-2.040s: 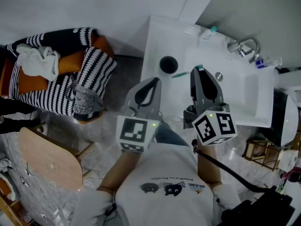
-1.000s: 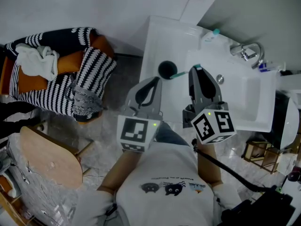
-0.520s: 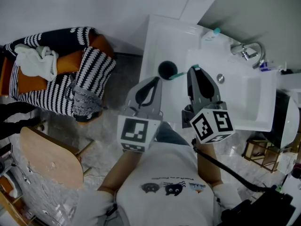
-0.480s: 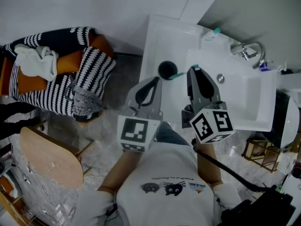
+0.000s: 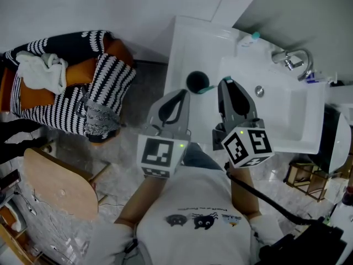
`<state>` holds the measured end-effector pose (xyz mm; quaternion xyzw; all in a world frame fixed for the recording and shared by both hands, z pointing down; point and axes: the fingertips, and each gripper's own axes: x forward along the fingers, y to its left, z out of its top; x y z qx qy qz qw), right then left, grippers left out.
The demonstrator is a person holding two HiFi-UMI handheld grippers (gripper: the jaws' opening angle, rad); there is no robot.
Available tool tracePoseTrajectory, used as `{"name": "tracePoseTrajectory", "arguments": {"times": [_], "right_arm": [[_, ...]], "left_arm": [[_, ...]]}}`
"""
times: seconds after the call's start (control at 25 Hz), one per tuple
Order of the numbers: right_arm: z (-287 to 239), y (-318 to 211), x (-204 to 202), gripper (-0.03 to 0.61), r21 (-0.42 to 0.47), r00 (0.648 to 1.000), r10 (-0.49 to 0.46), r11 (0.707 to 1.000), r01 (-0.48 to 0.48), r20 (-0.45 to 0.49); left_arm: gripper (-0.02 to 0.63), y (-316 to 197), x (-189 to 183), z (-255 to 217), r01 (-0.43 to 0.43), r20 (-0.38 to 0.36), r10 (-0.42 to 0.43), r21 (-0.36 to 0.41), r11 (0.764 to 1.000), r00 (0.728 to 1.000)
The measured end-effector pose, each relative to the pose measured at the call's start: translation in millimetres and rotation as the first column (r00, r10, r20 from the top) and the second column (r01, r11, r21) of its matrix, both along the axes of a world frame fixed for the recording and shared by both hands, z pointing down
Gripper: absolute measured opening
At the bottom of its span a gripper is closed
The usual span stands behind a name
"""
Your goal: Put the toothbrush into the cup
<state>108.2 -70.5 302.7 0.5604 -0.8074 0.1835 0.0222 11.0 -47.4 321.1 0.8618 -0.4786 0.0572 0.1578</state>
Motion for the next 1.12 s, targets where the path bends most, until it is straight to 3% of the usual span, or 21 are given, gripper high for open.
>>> {"name": "tracePoseTrajectory", "arguments": {"times": [1.12], "right_arm": [[15.0,-1.7,-5.4,0.054,-0.03,1.0,-0.017,0.999,0.016,-0.018]], "left_arm": [[0.0,-0.7,-2.1,3.7,0.011,-0.004,-0.011,-0.009,1.0,1.0]]}}
